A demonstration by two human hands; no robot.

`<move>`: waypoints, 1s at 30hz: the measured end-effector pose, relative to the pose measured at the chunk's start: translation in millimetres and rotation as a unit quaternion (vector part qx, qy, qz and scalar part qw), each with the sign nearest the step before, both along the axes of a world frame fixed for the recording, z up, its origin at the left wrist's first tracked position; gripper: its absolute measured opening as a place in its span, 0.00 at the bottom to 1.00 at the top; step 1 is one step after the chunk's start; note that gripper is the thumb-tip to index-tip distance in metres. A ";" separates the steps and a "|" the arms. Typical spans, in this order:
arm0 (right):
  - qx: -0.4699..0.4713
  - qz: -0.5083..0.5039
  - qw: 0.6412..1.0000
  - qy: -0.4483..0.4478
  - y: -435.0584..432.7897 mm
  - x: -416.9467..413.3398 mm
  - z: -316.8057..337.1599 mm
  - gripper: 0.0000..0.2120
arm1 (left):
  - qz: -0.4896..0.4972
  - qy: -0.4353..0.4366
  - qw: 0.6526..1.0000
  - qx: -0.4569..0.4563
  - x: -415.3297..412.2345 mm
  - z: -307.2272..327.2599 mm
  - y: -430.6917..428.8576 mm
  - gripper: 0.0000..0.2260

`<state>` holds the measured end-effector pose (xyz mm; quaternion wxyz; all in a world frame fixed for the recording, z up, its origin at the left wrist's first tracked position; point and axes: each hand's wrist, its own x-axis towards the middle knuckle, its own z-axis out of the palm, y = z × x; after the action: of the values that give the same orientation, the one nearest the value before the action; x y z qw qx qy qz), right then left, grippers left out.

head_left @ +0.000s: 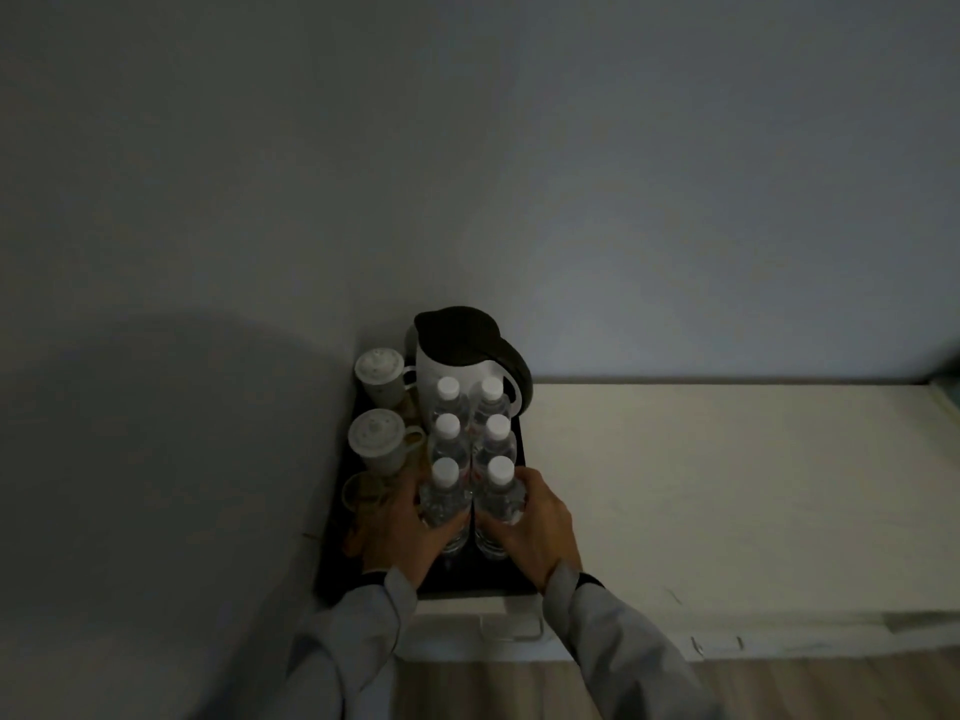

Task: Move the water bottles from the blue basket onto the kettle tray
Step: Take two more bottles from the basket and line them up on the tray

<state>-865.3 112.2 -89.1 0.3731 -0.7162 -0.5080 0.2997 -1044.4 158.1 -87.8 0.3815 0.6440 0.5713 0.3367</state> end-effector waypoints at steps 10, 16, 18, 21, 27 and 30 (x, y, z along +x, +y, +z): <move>0.011 0.002 1.000 -0.005 -0.7 3.2 -14.1 0.33 | -0.017 -0.017 0.999 0.022 5.6 4.7 -2.4 0.27; 0.020 0.027 0.999 -0.007 -3.5 -1.4 -16.8 0.31 | -0.002 0.008 1.000 0.008 -8.4 -0.3 1.9 0.27; 0.022 0.034 0.999 -0.009 -4.9 0.2 -14.5 0.30 | -0.003 0.004 1.000 0.012 -11.5 -1.8 5.4 0.25; 0.027 0.038 0.999 -0.007 -8.0 4.5 -9.0 0.30 | -0.018 -0.004 1.000 0.020 -12.1 -2.4 10.7 0.23; 0.042 0.035 0.998 -0.031 -15.4 13.6 -5.9 0.32 | -0.045 -0.006 0.998 0.043 -11.6 1.2 15.6 0.24; 0.038 0.030 0.998 -0.041 -19.3 14.8 -6.4 0.31 | -0.075 -0.006 0.997 0.025 -12.4 3.1 21.6 0.22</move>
<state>-850.5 92.9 -95.5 0.3699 -0.6979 -0.5546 0.2619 -1056.9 179.8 -84.8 0.3930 0.6920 0.5107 0.3255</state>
